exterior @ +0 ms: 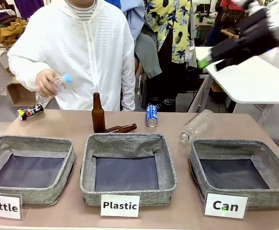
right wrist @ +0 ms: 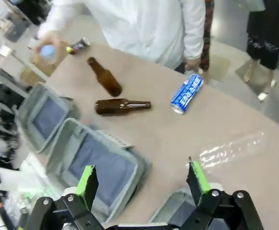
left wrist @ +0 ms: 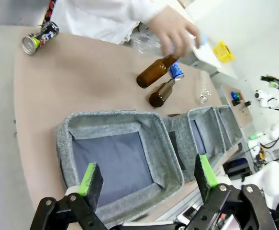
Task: Sort the can waste into the basket.
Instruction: Pick up the can waste from the table and place it in the right Fabric basket.
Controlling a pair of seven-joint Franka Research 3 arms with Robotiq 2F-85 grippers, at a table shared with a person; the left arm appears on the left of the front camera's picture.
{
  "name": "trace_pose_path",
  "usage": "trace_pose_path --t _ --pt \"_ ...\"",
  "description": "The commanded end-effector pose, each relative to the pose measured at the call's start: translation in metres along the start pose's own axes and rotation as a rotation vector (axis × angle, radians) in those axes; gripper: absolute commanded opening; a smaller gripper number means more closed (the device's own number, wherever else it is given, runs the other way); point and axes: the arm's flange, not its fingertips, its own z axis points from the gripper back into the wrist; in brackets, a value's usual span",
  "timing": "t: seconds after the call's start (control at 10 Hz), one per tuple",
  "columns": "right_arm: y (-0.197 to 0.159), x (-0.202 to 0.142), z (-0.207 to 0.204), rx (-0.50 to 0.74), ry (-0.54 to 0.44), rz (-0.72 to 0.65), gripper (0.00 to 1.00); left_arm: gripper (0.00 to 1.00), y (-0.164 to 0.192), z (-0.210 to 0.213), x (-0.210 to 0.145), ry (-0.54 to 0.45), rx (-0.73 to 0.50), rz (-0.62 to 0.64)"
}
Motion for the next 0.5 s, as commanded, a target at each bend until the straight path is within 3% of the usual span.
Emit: trace_pose_path --t 0.0,0.2,0.3,0.4 --pt "-0.009 -0.015 0.034 0.066 -0.023 -0.046 1.0 1.0 0.001 0.002 0.002 -0.008 -0.011 -0.02" --pt "-0.009 -0.015 0.034 0.066 -0.023 -0.046 1.0 1.0 0.001 0.002 0.002 -0.008 -0.011 -0.02" --pt "-0.004 -0.001 0.003 0.009 0.001 -0.016 1.0 1.0 0.001 0.002 0.002 -0.008 -0.011 -0.02" --pt "-0.001 -0.001 0.0 0.04 -0.019 0.029 1.0 1.0 0.001 0.002 0.002 -0.008 -0.011 -0.02"
